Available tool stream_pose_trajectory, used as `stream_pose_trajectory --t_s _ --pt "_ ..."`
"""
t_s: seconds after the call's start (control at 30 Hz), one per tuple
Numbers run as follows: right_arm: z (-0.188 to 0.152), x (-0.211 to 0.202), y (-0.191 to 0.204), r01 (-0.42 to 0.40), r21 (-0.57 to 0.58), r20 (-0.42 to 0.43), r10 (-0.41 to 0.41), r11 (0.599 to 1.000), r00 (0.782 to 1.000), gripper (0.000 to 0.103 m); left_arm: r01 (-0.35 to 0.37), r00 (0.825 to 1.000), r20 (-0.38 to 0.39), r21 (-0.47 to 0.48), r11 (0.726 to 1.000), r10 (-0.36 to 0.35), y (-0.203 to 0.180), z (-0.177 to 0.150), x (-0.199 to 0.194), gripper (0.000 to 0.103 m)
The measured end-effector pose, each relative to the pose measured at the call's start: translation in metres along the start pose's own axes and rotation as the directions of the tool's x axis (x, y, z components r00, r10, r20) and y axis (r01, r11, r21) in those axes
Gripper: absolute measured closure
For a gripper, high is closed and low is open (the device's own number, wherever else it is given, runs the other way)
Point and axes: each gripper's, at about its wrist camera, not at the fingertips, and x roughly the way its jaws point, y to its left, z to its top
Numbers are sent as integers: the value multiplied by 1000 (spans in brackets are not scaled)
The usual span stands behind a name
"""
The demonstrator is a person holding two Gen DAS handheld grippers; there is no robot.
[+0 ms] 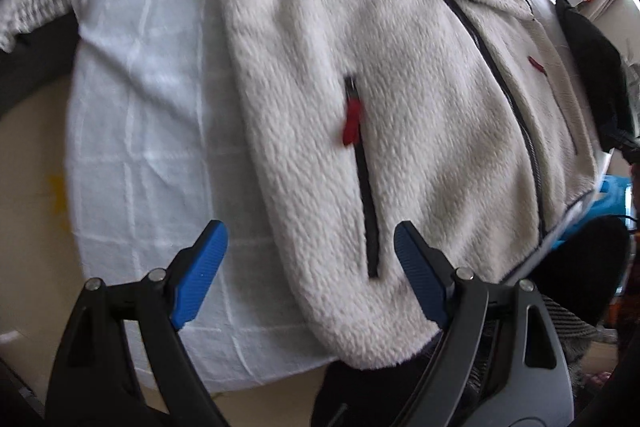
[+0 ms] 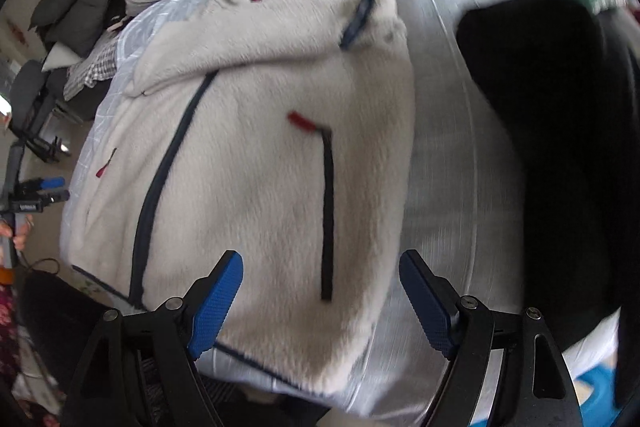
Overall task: Fold large clothes
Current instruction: 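Grasp the jacket hem with both grippers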
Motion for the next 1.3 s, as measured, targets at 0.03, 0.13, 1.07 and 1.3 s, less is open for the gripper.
stream_pose_trajectory --t_s 0.03,0.13,1.07,1.3 --pt "-4 3 -4 -7 18 -13 7 1000 1000 21 27 1000 -16 -12 1000 -27 3 -3 4 18" --pt "-17 10 -9 -13 38 -39 14 999 999 21 92 993 -65 -51 994 -95 9 -12 19 18" --pt "-40 61 1 -136 79 -152 147 988 977 86 453 875 -107 -160 877 -471 -9 -61 34 82" --pt "-13 21 36 -103 -67 -30 101 992 994 88 423 905 85 -86 902 -416 -34 -35 -22 84"
